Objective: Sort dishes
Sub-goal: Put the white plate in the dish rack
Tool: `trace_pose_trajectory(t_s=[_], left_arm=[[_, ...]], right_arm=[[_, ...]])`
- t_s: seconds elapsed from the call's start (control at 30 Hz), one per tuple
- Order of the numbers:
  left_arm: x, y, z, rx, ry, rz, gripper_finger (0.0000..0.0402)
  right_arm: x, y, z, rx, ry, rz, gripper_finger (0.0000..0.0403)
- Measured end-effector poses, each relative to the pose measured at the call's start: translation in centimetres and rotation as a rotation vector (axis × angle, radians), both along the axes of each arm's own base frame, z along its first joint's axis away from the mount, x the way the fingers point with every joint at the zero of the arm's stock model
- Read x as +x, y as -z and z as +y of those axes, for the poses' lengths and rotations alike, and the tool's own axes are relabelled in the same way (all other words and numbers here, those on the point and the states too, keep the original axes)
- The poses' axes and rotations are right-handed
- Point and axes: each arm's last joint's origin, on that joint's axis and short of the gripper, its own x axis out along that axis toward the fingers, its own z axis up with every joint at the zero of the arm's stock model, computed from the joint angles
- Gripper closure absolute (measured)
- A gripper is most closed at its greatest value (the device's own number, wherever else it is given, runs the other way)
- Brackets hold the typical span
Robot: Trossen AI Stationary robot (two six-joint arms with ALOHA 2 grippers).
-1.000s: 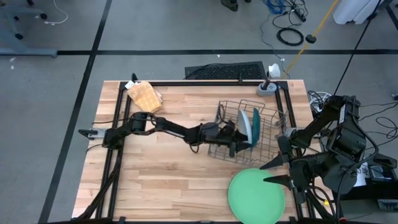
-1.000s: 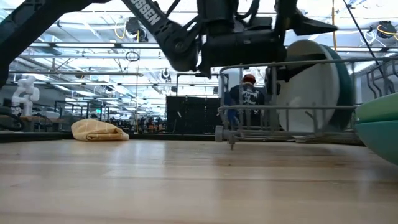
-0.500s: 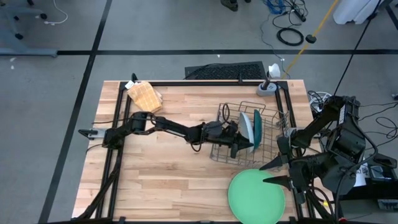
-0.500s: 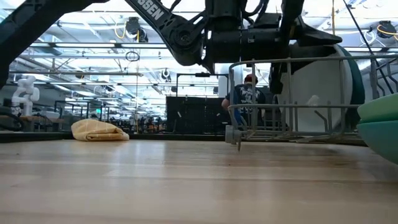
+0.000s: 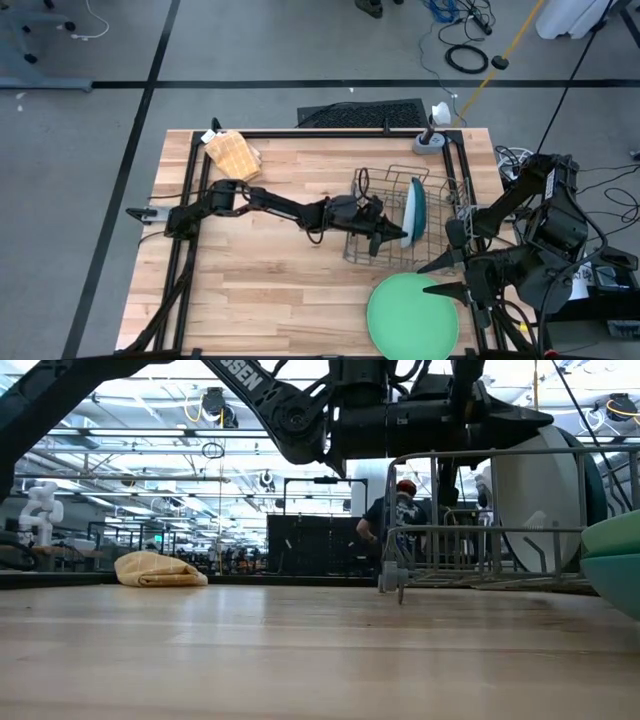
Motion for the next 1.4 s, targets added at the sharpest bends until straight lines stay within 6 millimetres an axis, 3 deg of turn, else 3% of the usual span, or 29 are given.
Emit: trace_pose_trajectory(t_s=[0.13,0.4,0.53,0.8,1.2,1.4], left_arm=[[0.0,0.0,0.2,-0.002,-0.004,0.003,0.0367],[0.1,0.2,0.7,-0.002,-0.03,0.026,0.0266],[0.1,0.4,1.2,-0.001,-0.044,0.042,0.0234],[0.0,0.6,2.2,-0.003,-0.034,0.07,0.0223],[-0.1,1.3,2.2,0.032,0.058,0.127,0.0222],[-0.1,1.6,2.2,0.068,0.064,0.149,0.0197]], right_arm=[[0.0,0.0,0.0,0.002,0.001,0.001,0.0248],[0.0,0.0,0.0,0.003,0.002,0.001,0.0248],[0.0,0.0,0.0,0.003,0.002,0.001,0.0248],[0.0,0.0,0.0,0.002,0.003,0.002,0.0248],[0.0,0.0,0.0,0.006,0.004,0.003,0.0248],[0.0,0.0,0.0,0.008,0.005,0.003,0.0248]])
